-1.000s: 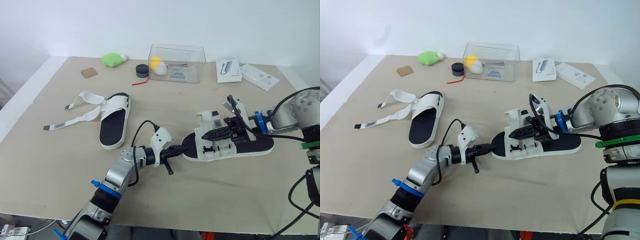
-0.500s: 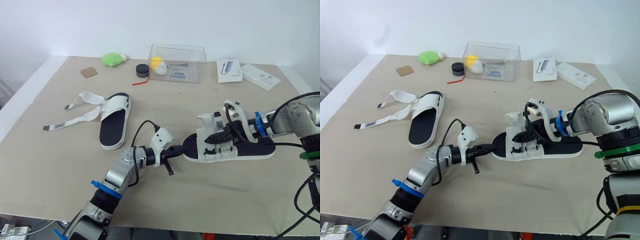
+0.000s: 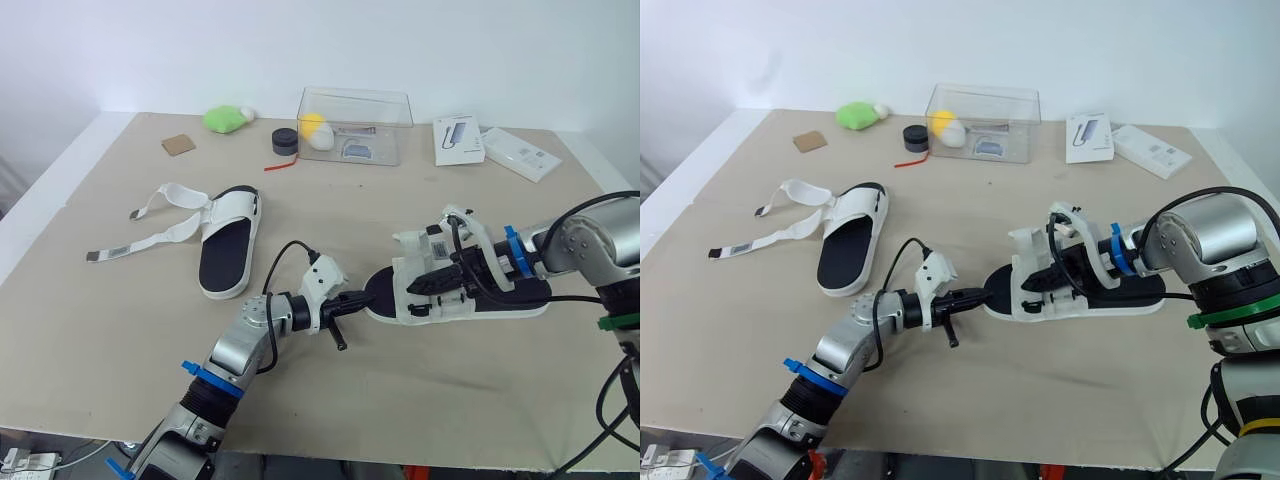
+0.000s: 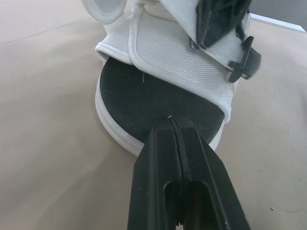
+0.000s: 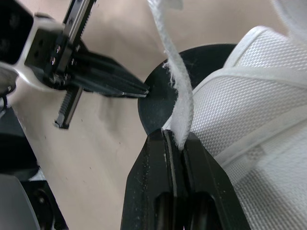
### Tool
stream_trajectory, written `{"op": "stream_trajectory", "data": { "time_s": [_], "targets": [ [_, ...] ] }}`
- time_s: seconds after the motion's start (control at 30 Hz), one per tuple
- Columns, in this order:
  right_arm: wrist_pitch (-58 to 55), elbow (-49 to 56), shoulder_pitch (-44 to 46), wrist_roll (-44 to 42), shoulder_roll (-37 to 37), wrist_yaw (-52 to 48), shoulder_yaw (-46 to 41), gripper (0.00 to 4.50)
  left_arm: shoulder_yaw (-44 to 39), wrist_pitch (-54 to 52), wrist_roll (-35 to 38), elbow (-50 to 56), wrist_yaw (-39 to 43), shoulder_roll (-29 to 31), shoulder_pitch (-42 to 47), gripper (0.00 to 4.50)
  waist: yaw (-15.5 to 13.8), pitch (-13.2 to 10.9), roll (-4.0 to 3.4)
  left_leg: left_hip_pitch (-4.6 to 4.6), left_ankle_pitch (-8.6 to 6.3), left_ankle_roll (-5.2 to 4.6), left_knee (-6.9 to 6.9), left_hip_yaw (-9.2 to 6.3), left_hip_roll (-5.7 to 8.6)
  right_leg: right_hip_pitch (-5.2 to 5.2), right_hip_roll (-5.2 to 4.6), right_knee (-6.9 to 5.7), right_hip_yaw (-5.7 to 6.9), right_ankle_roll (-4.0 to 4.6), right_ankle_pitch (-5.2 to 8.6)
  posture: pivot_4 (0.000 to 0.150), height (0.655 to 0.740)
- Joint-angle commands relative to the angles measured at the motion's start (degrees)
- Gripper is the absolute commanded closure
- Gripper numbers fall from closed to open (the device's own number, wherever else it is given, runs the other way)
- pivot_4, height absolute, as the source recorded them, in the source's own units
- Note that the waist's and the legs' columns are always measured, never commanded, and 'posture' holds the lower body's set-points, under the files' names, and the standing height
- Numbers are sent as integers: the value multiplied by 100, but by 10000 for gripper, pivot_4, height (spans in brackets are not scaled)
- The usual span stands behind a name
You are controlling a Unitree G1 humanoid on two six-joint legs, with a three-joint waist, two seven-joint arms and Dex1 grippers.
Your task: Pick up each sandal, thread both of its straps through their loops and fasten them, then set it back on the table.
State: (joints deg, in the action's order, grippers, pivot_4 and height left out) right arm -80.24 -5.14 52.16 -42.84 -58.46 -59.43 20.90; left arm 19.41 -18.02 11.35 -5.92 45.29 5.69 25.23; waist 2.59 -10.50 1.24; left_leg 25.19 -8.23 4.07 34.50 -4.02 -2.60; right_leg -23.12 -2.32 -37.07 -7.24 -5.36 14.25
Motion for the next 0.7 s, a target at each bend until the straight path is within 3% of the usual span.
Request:
{"op": "stream_trajectory", "data": {
  "time_s": [0.03, 0.23, 0.4, 0.43, 0.47, 0.5, 0.53, 0.6, 0.7],
  "targets": [
    [306, 386, -171, 267, -253, -370, 171, 44407, 95, -141, -106, -138, -56, 35, -99, 45000, 0, 0, 0, 0, 0, 0, 0, 0, 0, 0, 0, 0, 0, 0, 0, 1500, 7400],
    [610, 461, -282, 450, -355, -650, 48, 44407, 96, -143, -108, -143, -54, 29, -94, 45000, -2, 0, 0, 0, 0, 1, 0, 0, 0, 1, -1, 0, 1, 2, 1, 1500, 7400],
    [338, 201, -145, 268, -269, -757, -443, 28006, 103, -137, -109, -171, -34, 31, -84, 45000, -2, 0, 0, 0, 0, 1, 1, 0, 1, 1, -2, 0, 1, 1, 1, 1500, 7400],
    [283, 183, -148, 226, -273, -768, -561, 20480, 104, -135, -109, -180, -28, 30, -78, 45000, -1, 0, 0, 0, 0, 1, 2, 0, 1, 1, -2, 0, 1, 2, 0, 1500, 7400],
    [216, 177, -160, 182, -299, -786, -660, 19483, 105, -135, -109, -185, -23, 30, -74, 45000, -1, 0, 0, -1, 0, 1, 2, 0, 1, 1, -2, 0, 1, 3, 0, 1500, 7400],
    [172, 171, -182, 144, -329, -813, -757, 13077, 104, -133, -107, -197, -17, 30, -65, 45000, -1, 0, 0, -1, 0, 1, 3, 0, 0, 1, -2, 0, 1, 5, 0, 1500, 7400],
    [132, 175, -208, 91, -355, -844, -872, 10487, 105, -131, -106, -204, -11, 30, -60, 45000, -1, 0, 0, -1, 0, 1, 4, 0, 0, 1, -2, 0, 1, 6, -1, 1500, 7400],
    [4, 283, -319, -55, -509, -998, -1053, 929, 113, -127, -106, -210, 0, 28, -57, 45000, -8, 0, 0, -1, 0, 2, 5, 0, 0, 2, -2, 0, 1, 16, 3, 1500, 7400],
    [-143, 684, -678, -373, -844, -1288, -1258, 370, 111, -117, -104, -232, 24, 37, -42, 45000, -15, 0, 0, 0, 0, 2, 5, 0, 1, 2, -3, 0, 0, 16, 5, 1500, 7400]
  ]
}}
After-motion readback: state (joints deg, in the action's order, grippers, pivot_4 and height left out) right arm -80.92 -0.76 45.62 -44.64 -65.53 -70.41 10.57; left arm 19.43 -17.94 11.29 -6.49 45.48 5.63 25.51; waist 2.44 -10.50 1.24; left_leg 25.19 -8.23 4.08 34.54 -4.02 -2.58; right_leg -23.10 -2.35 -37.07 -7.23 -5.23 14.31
